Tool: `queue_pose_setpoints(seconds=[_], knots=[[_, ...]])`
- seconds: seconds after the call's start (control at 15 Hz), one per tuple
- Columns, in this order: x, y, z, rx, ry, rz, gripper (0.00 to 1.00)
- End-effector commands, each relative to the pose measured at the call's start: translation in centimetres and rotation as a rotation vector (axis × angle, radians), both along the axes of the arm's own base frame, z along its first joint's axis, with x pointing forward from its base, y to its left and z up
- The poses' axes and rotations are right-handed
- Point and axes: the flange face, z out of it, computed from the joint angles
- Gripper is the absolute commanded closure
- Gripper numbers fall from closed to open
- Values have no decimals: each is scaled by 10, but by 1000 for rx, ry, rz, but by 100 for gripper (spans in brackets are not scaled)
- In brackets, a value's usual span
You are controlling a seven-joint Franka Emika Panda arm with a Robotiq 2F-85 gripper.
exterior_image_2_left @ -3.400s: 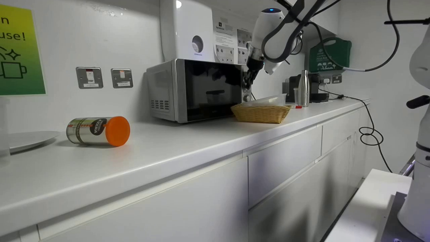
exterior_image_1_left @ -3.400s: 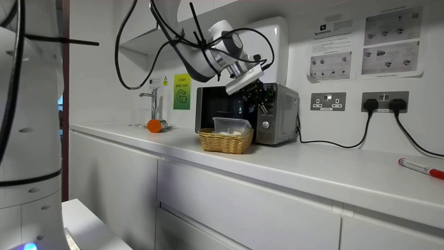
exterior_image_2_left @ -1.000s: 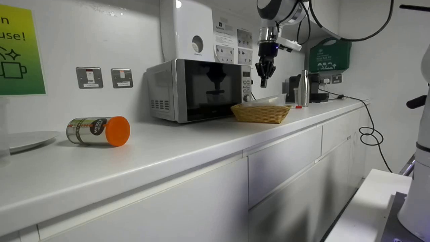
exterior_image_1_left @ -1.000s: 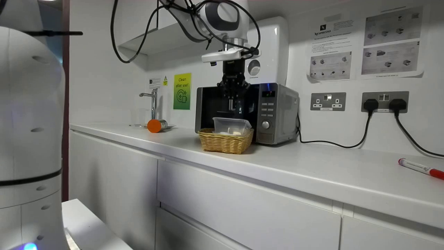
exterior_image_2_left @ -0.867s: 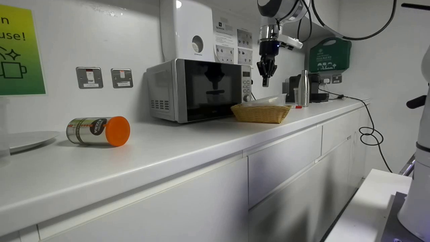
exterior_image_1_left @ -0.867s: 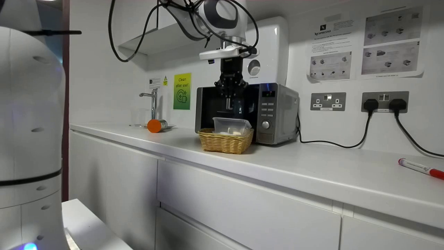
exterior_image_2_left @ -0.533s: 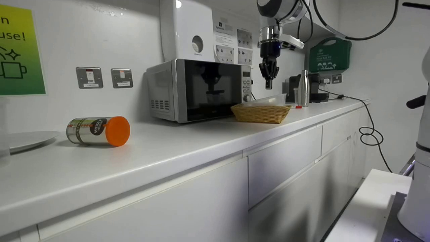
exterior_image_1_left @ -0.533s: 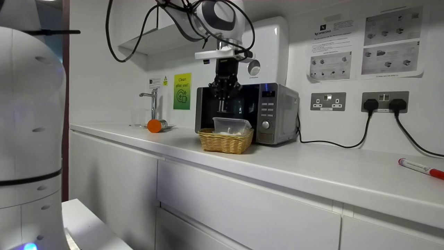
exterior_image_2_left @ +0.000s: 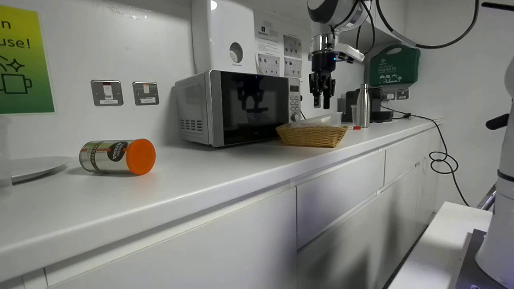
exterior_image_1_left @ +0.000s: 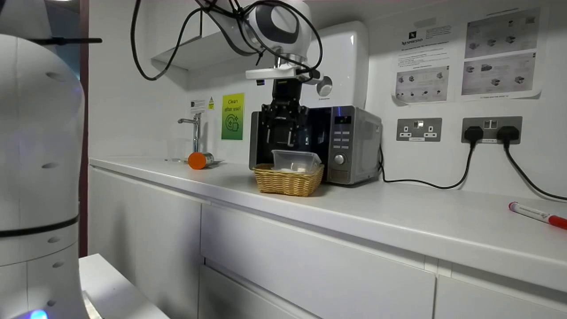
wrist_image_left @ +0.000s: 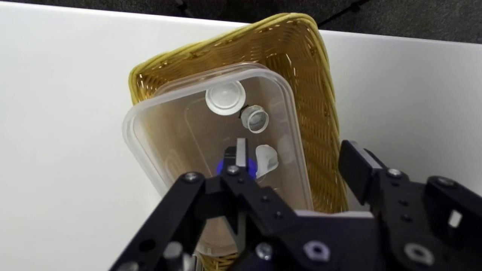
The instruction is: Turn on the microwave
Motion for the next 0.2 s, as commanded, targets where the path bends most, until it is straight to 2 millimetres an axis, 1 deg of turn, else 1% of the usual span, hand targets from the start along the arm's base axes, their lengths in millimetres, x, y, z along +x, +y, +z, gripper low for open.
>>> queue_pose_setpoints(seconds=[0.0,0.13], knots=[[-8,0,9,4,-30,4,0],[-8,0,11,-2,-34,1,0]])
